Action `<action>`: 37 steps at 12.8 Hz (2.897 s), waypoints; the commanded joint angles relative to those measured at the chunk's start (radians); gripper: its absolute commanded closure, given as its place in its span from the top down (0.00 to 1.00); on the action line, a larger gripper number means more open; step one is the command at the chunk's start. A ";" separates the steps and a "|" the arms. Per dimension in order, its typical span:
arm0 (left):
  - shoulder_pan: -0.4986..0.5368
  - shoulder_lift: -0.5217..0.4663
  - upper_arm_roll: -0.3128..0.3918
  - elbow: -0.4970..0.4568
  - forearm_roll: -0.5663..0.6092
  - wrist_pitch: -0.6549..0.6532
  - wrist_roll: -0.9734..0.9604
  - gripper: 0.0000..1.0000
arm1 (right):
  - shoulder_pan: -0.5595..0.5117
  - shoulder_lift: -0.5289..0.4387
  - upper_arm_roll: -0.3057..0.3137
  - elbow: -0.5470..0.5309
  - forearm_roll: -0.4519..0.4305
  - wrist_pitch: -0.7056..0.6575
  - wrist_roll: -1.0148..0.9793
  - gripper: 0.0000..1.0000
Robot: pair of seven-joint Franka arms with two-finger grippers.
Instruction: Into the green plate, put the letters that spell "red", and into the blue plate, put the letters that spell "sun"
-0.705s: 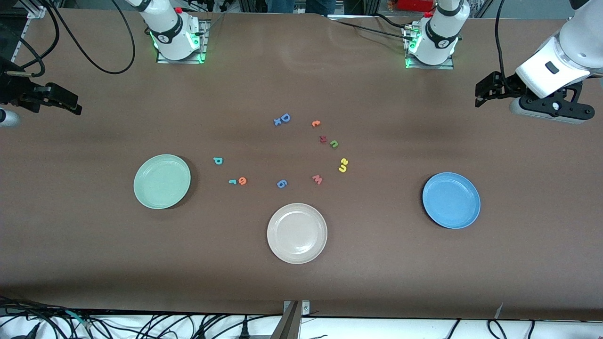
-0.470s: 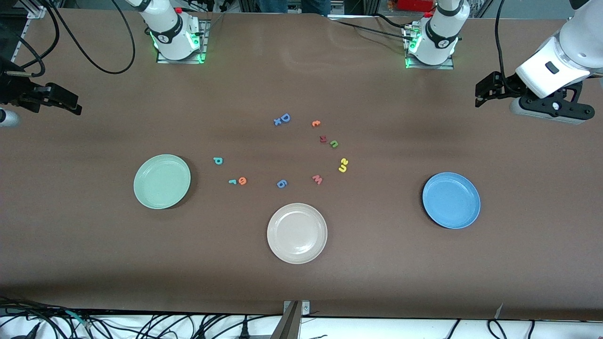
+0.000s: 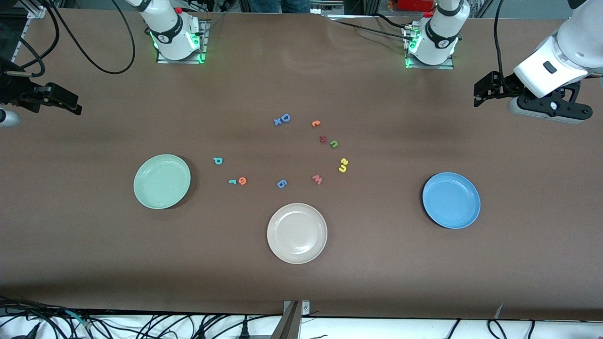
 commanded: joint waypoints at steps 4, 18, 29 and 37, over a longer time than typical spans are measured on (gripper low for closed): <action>0.001 0.012 0.001 0.024 -0.012 -0.015 -0.007 1.00 | 0.000 -0.001 0.000 0.004 -0.008 -0.007 -0.003 1.00; 0.003 0.011 0.000 0.017 -0.011 -0.018 -0.005 1.00 | -0.001 0.002 0.000 0.004 -0.008 -0.007 -0.003 1.00; 0.001 0.017 -0.002 0.016 -0.012 -0.020 -0.007 1.00 | -0.001 0.002 0.000 0.005 -0.005 -0.007 0.003 1.00; -0.010 0.052 -0.002 0.017 -0.011 -0.032 -0.005 1.00 | 0.002 0.001 0.003 0.008 -0.002 -0.005 0.010 1.00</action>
